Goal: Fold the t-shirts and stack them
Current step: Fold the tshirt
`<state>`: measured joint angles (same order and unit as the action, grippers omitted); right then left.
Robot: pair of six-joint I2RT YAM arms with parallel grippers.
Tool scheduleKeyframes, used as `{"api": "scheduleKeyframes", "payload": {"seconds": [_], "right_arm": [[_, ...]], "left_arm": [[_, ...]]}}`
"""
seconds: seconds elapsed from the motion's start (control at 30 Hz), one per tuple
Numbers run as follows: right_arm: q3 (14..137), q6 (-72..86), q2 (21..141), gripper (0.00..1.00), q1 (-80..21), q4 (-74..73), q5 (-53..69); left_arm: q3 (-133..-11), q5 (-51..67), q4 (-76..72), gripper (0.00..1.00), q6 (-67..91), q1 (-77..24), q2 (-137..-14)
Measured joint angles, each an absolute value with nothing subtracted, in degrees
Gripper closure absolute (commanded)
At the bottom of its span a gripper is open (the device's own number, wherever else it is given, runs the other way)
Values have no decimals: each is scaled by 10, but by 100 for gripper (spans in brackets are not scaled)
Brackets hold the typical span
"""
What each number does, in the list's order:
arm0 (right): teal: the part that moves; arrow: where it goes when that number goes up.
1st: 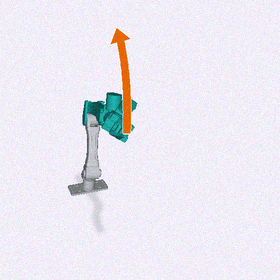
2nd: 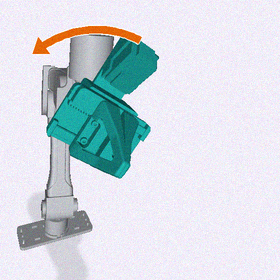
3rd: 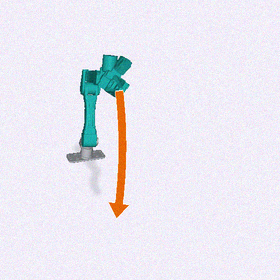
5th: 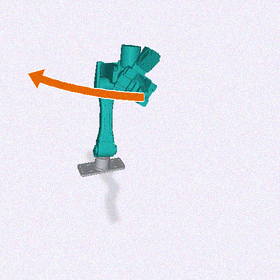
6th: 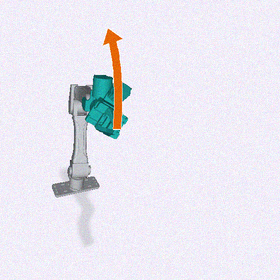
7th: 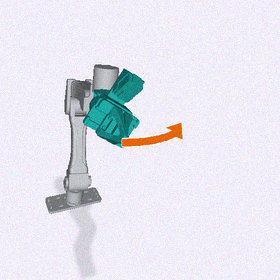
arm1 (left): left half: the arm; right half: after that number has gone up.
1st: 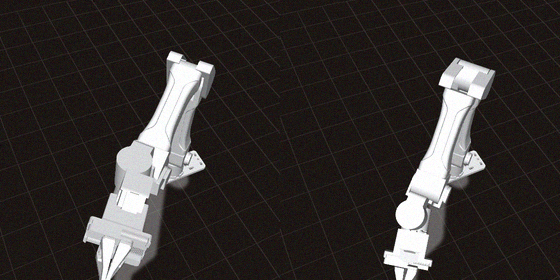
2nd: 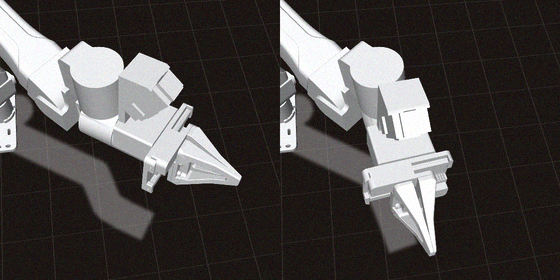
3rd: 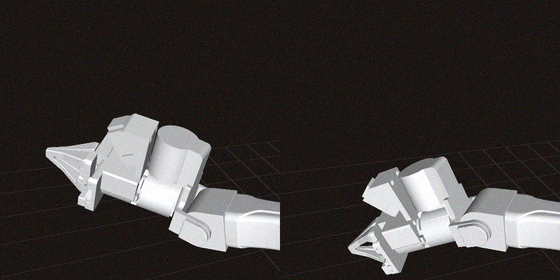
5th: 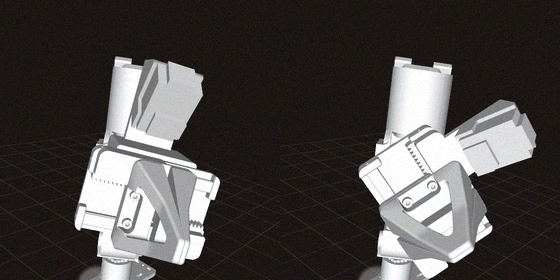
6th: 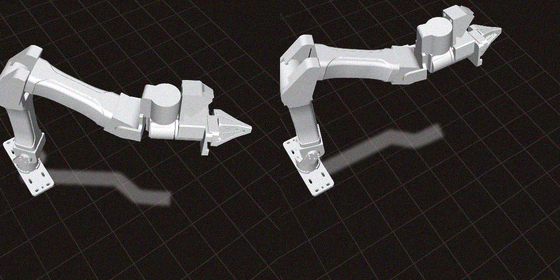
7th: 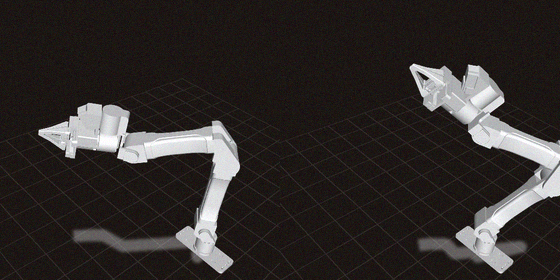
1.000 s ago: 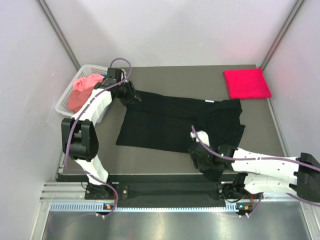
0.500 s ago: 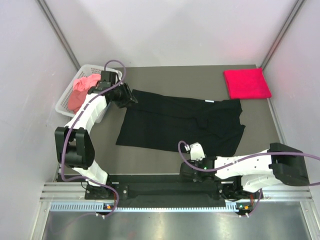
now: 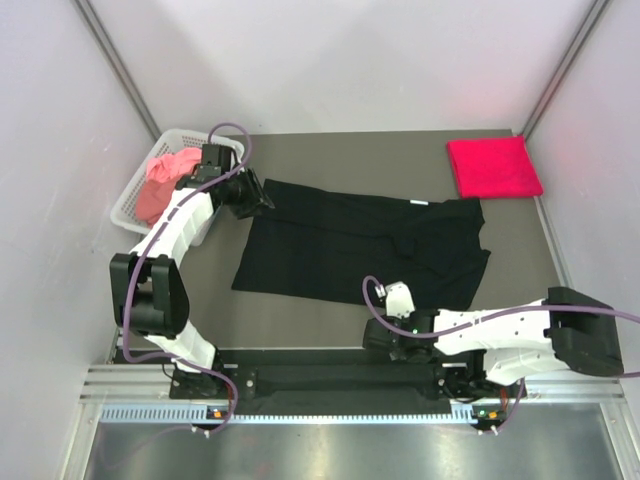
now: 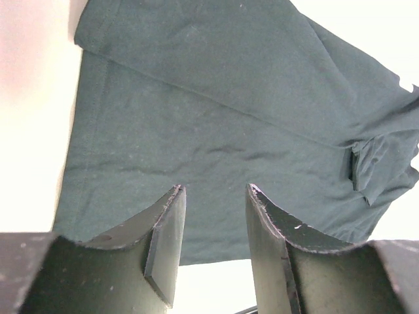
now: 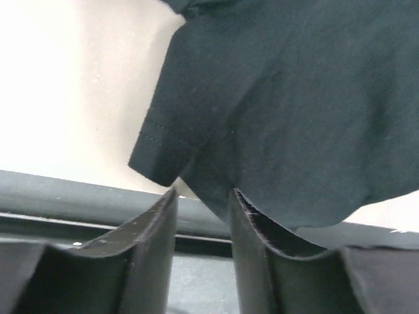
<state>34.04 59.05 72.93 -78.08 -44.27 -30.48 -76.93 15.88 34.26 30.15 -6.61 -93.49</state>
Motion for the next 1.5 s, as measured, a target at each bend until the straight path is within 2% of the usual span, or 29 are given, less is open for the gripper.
{"api": "scheduleKeyframes", "payload": {"seconds": [0.07,0.1,0.17,0.2,0.43,0.6,0.77,0.9,1.1,1.33,1.5], "right_arm": [[340,588,729,71,-773,-437,-294],[340,587,729,81,-771,-435,-290],[340,584,729,90,-771,-437,-288],[340,583,729,100,-770,-442,-289],[359,583,740,100,-766,-490,-300],[419,581,745,100,-750,-544,-312],[450,559,732,100,-697,-561,-326],[452,513,707,100,-635,-567,-332],[470,438,689,100,-579,-555,-329],[469,385,678,100,-572,-522,-312],[454,367,658,100,-572,-483,-295]], "left_arm": [[-769,155,343,54,301,-66,-935],[-769,154,343,54,301,-66,-935],[-766,149,342,54,301,-65,-933],[-763,145,343,55,301,-64,-931],[-717,101,337,55,310,-55,-873],[-677,60,337,56,310,-53,-821],[-611,35,339,57,308,-47,-795],[-555,29,345,52,320,-36,-771],[-489,28,335,50,375,-32,-713],[-431,-10,335,52,449,-31,-688],[-382,-24,340,50,556,-31,-633]]}}
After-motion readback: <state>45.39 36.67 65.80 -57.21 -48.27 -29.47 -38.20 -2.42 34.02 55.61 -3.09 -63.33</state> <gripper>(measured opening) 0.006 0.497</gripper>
